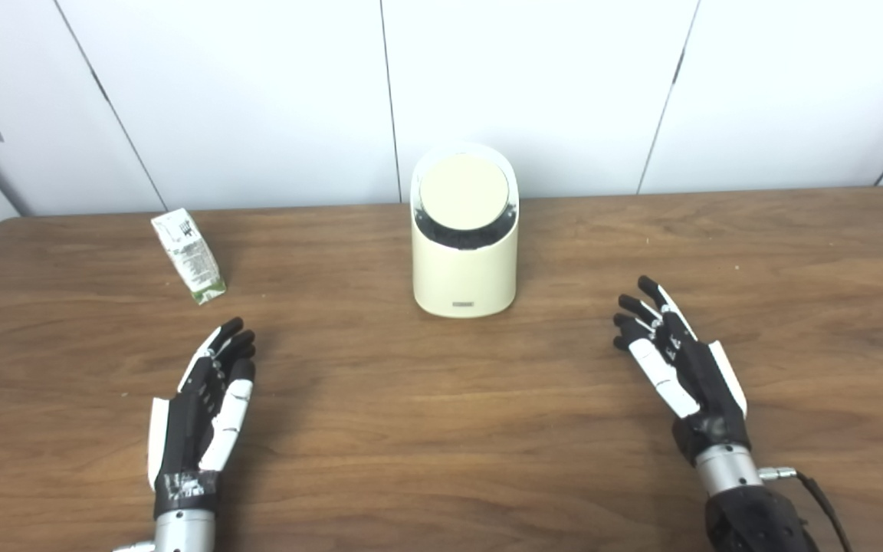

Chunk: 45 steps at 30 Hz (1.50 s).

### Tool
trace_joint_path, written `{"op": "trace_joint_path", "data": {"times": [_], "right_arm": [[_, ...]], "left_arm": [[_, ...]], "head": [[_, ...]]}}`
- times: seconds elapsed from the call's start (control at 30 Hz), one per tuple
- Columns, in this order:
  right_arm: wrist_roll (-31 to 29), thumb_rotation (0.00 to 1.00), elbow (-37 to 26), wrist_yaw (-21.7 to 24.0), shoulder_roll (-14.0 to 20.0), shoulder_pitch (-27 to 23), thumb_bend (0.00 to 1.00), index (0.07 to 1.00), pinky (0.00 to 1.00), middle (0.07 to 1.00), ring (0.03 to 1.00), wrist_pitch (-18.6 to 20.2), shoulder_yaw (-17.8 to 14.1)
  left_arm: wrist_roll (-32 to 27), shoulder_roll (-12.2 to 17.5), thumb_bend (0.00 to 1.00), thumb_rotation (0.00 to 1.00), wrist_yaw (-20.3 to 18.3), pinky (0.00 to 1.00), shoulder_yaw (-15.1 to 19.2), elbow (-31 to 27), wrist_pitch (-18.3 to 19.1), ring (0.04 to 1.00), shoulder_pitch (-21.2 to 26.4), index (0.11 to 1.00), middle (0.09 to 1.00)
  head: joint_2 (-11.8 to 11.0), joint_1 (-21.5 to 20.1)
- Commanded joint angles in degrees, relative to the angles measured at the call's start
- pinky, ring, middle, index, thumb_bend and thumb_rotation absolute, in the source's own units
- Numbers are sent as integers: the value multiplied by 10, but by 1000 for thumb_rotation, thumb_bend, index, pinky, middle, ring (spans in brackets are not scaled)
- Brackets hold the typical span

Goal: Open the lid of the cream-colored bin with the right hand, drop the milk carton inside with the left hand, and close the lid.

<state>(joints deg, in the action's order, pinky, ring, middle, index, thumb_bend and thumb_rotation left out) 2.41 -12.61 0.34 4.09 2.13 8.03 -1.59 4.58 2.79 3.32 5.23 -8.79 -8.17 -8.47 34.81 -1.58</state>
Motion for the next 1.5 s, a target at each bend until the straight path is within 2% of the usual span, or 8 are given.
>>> {"op": "trace_joint_path", "data": {"times": [0.0, 0.23, 0.53, 0.7, 0.87, 1.0, 1.17, 1.47], "right_arm": [[19, 589, -7, -5, 2, -37, 652, 927, 750, 869, 828, -26, 8], [60, 489, 5, -19, -10, -99, 749, 931, 808, 878, 859, -10, 25], [103, 496, 55, -29, -12, -201, 801, 957, 786, 906, 876, 13, 40], [110, 510, 74, -25, -10, -246, 808, 968, 827, 921, 901, 26, 43], [138, 512, 86, -23, -6, -283, 802, 954, 859, 921, 913, 48, 58], [164, 508, 123, -35, -9, -313, 796, 945, 848, 946, 930, 39, 73], [166, 458, 168, -44, -12, -343, 778, 946, 834, 970, 936, 30, 74], [181, 452, 246, -56, 2, -389, 774, 945, 794, 959, 918, 10, 86]], "left_arm": [[15, -2, 526, 702, 7, 847, -6, 24, -10, 833, -5, 894, 832], [25, -6, 487, 693, 12, 848, -6, 35, -17, 834, -3, 890, 829], [31, -13, 489, 698, 18, 846, -8, 37, -17, 835, -4, 890, 825], [26, -16, 486, 689, 17, 855, -8, 40, -24, 832, -4, 893, 827], [33, -19, 486, 727, 19, 845, -11, 40, -24, 821, -5, 894, 826], [38, -20, 493, 741, 19, 847, -11, 39, -19, 821, -5, 896, 826], [39, -23, 477, 733, 19, 840, -11, 39, -23, 814, -5, 893, 823], [43, -27, 480, 722, 21, 833, -13, 42, -26, 815, -5, 890, 819]], "head": [[-2, -1], [-9, -1], [-9, 0], [-7, -2], [-7, 0], [-6, 2], [-6, 2], [-6, 4]]}}
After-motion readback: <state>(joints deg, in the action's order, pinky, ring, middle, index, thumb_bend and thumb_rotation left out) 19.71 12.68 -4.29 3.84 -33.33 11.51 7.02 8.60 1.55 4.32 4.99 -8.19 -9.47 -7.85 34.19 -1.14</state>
